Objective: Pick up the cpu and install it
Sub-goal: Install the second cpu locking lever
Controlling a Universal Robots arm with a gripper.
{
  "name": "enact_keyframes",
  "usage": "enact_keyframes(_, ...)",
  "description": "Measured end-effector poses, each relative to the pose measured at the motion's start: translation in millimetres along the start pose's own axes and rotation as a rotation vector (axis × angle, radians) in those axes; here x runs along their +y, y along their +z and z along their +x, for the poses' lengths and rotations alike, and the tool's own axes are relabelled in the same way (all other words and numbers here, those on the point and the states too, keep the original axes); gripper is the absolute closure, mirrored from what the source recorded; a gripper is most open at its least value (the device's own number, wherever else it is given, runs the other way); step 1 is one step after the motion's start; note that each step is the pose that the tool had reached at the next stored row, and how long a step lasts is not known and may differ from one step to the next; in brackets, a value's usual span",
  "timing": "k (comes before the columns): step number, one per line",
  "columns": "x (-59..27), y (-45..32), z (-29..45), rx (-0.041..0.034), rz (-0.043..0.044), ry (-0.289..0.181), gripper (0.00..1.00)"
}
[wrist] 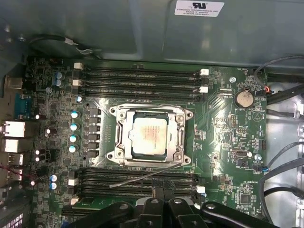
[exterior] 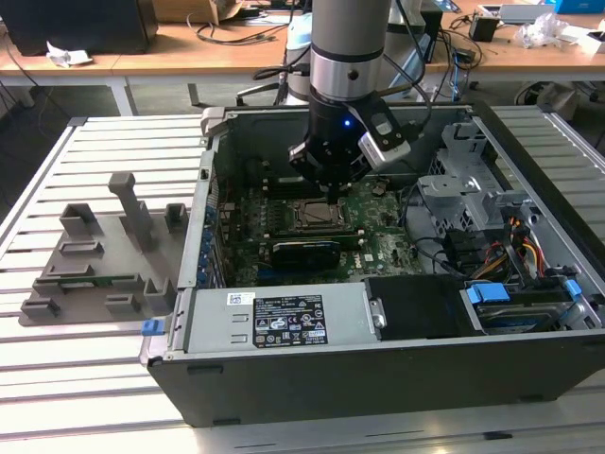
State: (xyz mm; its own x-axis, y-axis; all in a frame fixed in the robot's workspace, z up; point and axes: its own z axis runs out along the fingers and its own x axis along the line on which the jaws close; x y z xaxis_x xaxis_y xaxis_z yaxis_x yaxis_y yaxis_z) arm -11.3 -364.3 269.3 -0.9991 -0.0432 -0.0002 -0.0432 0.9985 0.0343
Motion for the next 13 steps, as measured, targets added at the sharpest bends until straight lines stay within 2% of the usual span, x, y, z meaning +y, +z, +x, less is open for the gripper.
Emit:
enact_keyframes(4,-2.6,0.1,0.2,-0.0001,-0.0008,0.0,0.89)
enact_keyframes(7,-4.8,0.7,0.4,-0.0005,-0.0092,0.0,0.89)
enact_keyframes(8,-5.4,1.2,1.1,-0.001,-0.0244,0.0,0.89)
enact_keyframes(9,-6.2,1.6,1.7,-0.0019,-0.0435,0.0,0.89)
enact_keyframes(10,-7.5,2.6,2.5,-0.0025,-0.0557,0.0,0.89)
enact_keyframes(13,-11.4,7.6,3.7,-0.0027,-0.0594,0.0,0.89)
